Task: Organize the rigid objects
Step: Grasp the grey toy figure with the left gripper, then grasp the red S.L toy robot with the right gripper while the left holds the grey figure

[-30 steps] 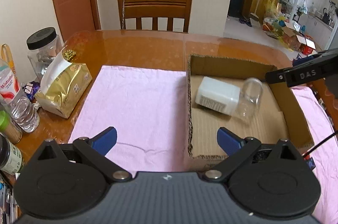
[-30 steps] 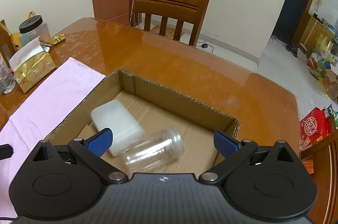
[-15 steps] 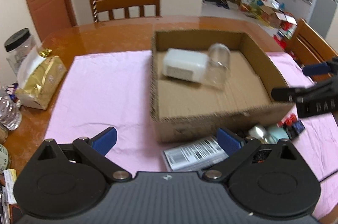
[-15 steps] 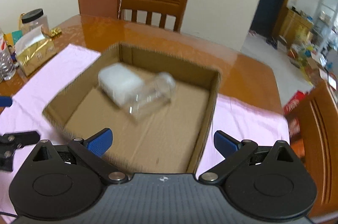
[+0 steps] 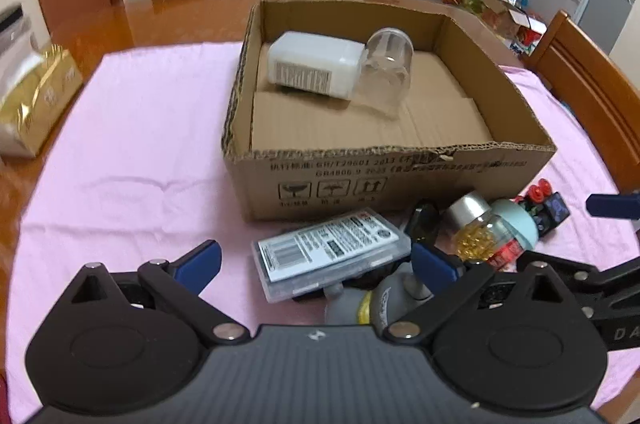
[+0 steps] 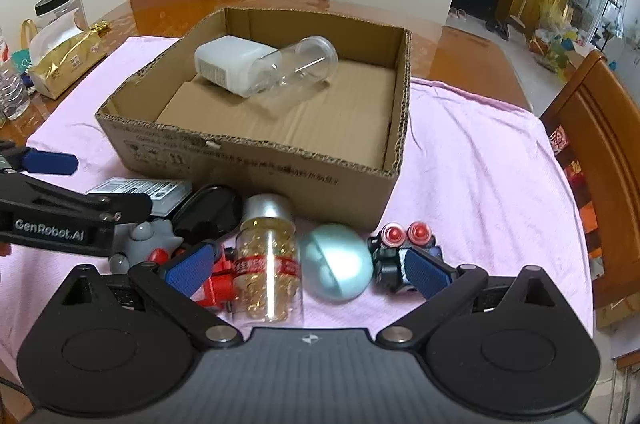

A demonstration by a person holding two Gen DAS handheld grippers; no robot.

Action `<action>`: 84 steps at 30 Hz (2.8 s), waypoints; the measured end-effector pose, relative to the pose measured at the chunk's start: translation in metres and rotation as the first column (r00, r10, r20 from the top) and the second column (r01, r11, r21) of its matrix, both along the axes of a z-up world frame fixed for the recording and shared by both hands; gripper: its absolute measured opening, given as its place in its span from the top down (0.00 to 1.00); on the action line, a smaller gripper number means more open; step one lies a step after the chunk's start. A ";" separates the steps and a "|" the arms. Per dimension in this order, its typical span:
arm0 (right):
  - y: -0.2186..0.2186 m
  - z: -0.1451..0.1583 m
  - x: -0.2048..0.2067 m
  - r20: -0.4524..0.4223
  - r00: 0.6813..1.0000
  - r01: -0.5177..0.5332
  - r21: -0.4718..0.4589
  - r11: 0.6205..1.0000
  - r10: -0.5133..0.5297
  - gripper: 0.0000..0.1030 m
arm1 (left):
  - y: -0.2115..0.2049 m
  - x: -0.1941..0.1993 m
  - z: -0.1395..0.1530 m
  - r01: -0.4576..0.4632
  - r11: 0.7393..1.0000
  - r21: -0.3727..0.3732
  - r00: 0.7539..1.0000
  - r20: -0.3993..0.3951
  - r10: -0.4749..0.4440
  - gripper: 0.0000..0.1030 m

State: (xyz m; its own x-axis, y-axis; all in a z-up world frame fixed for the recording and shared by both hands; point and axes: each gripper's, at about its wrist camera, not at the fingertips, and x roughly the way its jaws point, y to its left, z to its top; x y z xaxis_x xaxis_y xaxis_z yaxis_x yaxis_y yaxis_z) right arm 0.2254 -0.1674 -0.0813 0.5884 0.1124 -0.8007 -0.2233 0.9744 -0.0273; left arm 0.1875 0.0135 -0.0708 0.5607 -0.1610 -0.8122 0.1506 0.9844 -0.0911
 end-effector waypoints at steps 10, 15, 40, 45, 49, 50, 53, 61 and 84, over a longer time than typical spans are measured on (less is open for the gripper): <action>0.002 0.002 -0.002 0.003 1.000 -0.017 -0.002 1.000 0.017 0.00 | 0.019 -0.034 -0.006 0.078 0.997 -0.009 0.995 -0.060 -0.078 0.00; 0.004 -0.001 -0.007 -0.006 0.998 -0.055 -0.027 0.998 0.055 0.00 | 0.025 -0.042 0.001 0.114 0.993 0.028 0.992 -0.058 -0.113 0.01; 0.007 -0.067 -0.059 -0.078 0.972 -0.223 0.000 0.975 0.222 0.00 | 0.003 -0.078 -0.021 0.359 0.933 -0.003 0.924 -0.143 -0.356 0.01; 0.006 -0.068 -0.059 -0.069 0.973 -0.219 0.003 0.976 0.219 0.00 | 0.001 -0.082 -0.028 0.359 0.933 -0.030 0.921 -0.150 -0.359 0.09; 0.006 -0.067 -0.060 -0.064 0.975 -0.213 0.004 0.977 0.213 0.00 | 0.003 -0.083 -0.031 0.356 0.932 -0.065 0.917 -0.169 -0.362 0.28; 0.005 -0.067 -0.061 -0.063 0.976 -0.211 0.004 0.978 0.210 0.00 | 0.004 -0.083 -0.031 0.343 0.937 -0.063 0.922 -0.167 -0.348 0.29; 0.005 -0.068 -0.062 -0.059 0.978 -0.200 0.005 0.980 0.200 0.00 | 0.014 -0.081 -0.030 0.300 0.953 -0.036 0.941 -0.153 -0.302 0.29; 0.006 -0.067 -0.066 -0.077 0.987 -0.141 0.001 0.990 0.141 0.00 | 0.067 -0.061 -0.026 0.058 0.997 0.052 0.993 -0.109 -0.052 0.28; 0.097 -0.051 -0.007 -0.064 0.849 -0.529 -0.139 0.837 0.525 0.00 | 0.082 -0.057 -0.015 -0.032 0.999 -0.017 0.998 -0.048 0.031 0.08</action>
